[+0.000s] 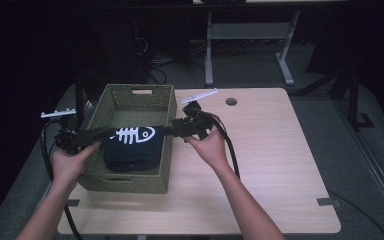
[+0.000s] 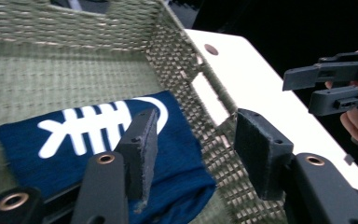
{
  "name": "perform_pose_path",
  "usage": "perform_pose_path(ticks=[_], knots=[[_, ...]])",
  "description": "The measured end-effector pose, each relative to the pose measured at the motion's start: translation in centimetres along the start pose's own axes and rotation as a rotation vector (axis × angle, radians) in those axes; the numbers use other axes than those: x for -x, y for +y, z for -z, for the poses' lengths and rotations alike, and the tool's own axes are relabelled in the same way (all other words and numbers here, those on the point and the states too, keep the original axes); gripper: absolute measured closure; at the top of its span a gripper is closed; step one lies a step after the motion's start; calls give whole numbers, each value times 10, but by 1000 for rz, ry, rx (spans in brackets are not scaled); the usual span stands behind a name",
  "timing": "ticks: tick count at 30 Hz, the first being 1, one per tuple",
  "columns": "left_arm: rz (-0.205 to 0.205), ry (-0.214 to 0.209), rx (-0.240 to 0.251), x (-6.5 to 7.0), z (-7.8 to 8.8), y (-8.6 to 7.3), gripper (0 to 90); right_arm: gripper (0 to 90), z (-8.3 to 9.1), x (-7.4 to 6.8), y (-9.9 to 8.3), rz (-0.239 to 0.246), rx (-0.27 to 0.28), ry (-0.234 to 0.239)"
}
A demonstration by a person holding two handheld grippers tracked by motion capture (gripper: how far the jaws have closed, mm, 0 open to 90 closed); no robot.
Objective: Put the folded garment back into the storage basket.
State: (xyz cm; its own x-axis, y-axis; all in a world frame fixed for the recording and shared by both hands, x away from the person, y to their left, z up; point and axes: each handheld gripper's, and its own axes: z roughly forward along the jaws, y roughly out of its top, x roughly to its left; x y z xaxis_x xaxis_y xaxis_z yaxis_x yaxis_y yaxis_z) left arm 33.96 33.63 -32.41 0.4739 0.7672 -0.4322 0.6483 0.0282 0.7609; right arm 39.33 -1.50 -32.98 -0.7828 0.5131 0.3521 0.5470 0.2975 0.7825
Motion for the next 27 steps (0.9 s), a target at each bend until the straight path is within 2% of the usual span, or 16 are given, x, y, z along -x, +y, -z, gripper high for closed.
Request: perform_pose_path(ticks=[4, 7, 13, 21, 27], knots=[[-20, -12, -12, 11, -10, -1, 458, 413, 18, 10, -8, -19, 23, 15], [-16, -26, -8, 16, -15, -2, 439, 403, 29, 17, -15, -39, 38, 30], [-17, -43, 2, 29, -24, -6, 390, 382, 48, 23, -25, -29, 38, -1], [-43, -74, 3, 52, -42, -6, 314, 355, 74, 35, -39, -52, 62, -3], [-64, -101, -24, 66, -57, -7, 284, 333, 93, 45, -51, -69, 61, -16]])
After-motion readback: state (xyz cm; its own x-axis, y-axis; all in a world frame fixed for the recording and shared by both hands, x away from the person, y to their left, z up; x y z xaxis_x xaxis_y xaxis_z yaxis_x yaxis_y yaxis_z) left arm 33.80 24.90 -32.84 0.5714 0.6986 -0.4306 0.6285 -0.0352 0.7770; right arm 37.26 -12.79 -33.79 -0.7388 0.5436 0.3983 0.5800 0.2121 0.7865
